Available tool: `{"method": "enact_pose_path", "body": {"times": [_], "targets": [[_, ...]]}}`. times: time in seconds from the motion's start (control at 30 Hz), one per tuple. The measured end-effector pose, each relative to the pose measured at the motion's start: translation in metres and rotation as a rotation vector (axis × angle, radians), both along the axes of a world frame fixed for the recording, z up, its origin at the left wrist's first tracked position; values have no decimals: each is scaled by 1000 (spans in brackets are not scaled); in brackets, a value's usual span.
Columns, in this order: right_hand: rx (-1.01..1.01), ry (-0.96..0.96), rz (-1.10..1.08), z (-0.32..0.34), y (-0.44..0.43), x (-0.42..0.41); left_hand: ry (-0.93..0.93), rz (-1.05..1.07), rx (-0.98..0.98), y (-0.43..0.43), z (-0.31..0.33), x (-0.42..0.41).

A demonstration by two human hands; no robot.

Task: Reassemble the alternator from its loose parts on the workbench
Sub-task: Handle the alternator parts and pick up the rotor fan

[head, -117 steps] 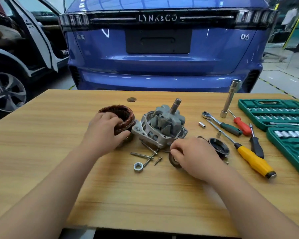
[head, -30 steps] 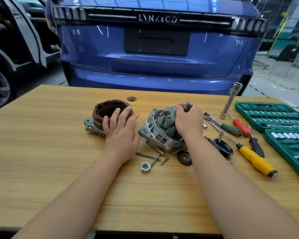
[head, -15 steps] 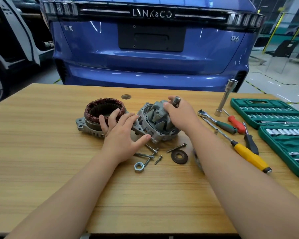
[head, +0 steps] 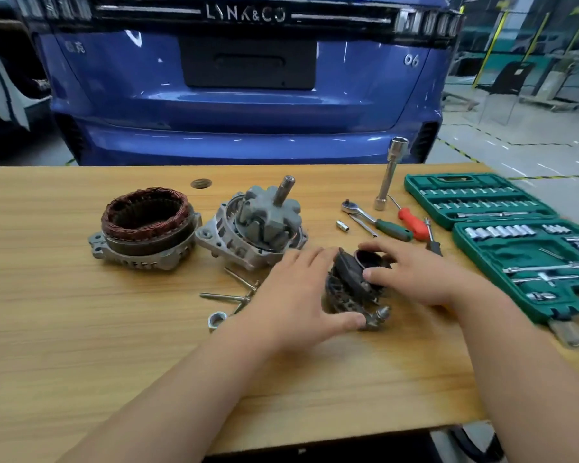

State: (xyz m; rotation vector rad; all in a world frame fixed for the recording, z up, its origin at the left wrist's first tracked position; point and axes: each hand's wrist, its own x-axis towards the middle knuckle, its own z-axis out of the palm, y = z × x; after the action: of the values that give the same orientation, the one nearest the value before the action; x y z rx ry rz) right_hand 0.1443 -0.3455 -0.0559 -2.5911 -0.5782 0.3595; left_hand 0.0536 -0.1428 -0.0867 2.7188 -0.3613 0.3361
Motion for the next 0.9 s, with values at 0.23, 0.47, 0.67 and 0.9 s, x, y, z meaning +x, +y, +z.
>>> {"method": "enact_pose_path", "body": {"times": [0.23,0.47,0.67,0.9], "targets": [[161,-96,-39,-14,-13,9,116,42,-210,-25,-17,10],[85,-312,-243,-25,-19,13,89,91,-304,-1,-27,4],[22,-372,-249,-24,-12,12,69,-40,-200,-23,-18,9],[12,-272,-209,-23,-15,18,72,-5,-149,-25,-19,1]]}}
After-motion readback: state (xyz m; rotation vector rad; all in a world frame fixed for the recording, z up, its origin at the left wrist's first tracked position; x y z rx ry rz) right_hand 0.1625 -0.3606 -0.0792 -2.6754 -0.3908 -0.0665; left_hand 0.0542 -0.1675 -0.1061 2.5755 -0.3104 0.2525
